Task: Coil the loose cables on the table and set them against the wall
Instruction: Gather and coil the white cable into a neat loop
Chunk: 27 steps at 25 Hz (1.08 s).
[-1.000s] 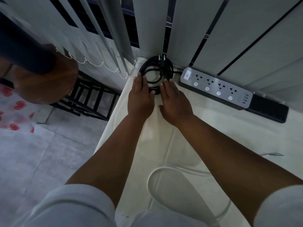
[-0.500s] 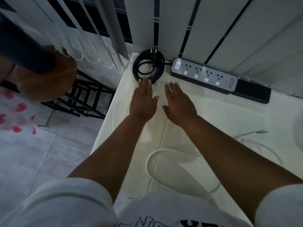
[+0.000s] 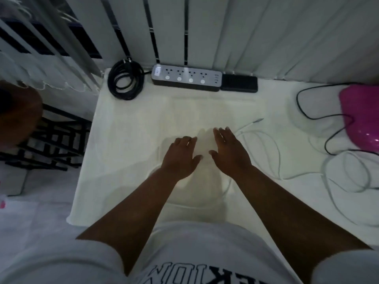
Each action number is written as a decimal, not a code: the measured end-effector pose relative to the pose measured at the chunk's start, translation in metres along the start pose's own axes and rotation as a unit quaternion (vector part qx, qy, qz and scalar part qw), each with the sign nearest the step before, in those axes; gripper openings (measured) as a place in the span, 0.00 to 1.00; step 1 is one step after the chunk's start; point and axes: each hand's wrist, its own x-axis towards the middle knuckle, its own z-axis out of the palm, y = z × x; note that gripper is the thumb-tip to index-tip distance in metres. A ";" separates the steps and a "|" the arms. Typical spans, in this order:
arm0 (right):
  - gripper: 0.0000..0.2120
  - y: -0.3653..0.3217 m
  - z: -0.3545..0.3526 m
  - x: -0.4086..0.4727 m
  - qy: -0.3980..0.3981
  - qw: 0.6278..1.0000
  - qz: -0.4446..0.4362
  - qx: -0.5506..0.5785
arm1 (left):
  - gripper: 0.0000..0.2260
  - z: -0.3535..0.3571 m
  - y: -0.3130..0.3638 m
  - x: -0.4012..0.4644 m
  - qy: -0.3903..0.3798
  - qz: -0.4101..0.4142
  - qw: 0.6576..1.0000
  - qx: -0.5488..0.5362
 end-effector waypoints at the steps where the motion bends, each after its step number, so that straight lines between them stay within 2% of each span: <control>1: 0.32 0.011 0.002 -0.014 -0.001 1.000 0.005 -0.003 | 0.27 0.008 0.011 -0.004 -0.008 0.016 1.000 0.008; 4: 0.24 0.038 0.007 -0.046 -0.007 1.000 0.006 -0.021 | 0.17 0.025 0.031 -0.014 -0.019 0.006 0.999 0.035; 7: 0.15 0.057 0.014 -0.072 -0.034 0.998 0.025 -0.046 | 0.08 0.033 0.038 -0.020 -0.009 -0.058 0.998 -0.012; 12: 0.16 0.060 0.029 -0.087 -0.064 0.987 0.120 0.089 | 0.06 0.033 0.040 -0.026 -0.014 -0.069 0.991 -0.116; 16: 0.10 0.048 0.037 -0.083 -0.071 0.983 0.154 0.063 | 0.06 0.030 0.049 -0.033 -0.020 -0.122 0.971 -0.203; 19: 0.06 0.044 0.031 -0.079 -0.047 0.977 0.191 0.086 | 0.05 0.024 0.047 -0.034 0.007 -0.164 0.964 -0.207; 21: 0.04 0.041 0.019 -0.076 0.008 0.943 0.233 0.239 | 0.04 0.018 0.043 -0.035 0.036 -0.199 0.954 -0.223; 24: 0.06 0.029 -0.004 -0.072 0.047 0.809 0.257 0.526 | 0.07 0.006 0.044 -0.031 0.069 -0.182 0.960 -0.199; 25: 0.07 0.026 -0.012 -0.071 0.036 0.786 0.238 0.569 | 0.09 0.001 0.048 -0.028 0.072 -0.180 0.959 -0.208; 26: 0.06 0.022 -0.020 -0.071 0.011 0.775 0.209 0.596 | 0.10 -0.006 0.054 -0.024 0.074 -0.198 0.940 -0.268; 27: 0.06 0.018 -0.027 -0.073 -0.020 0.767 0.177 0.616 | 0.12 -0.017 0.063 -0.019 0.068 -0.236 0.886 -0.393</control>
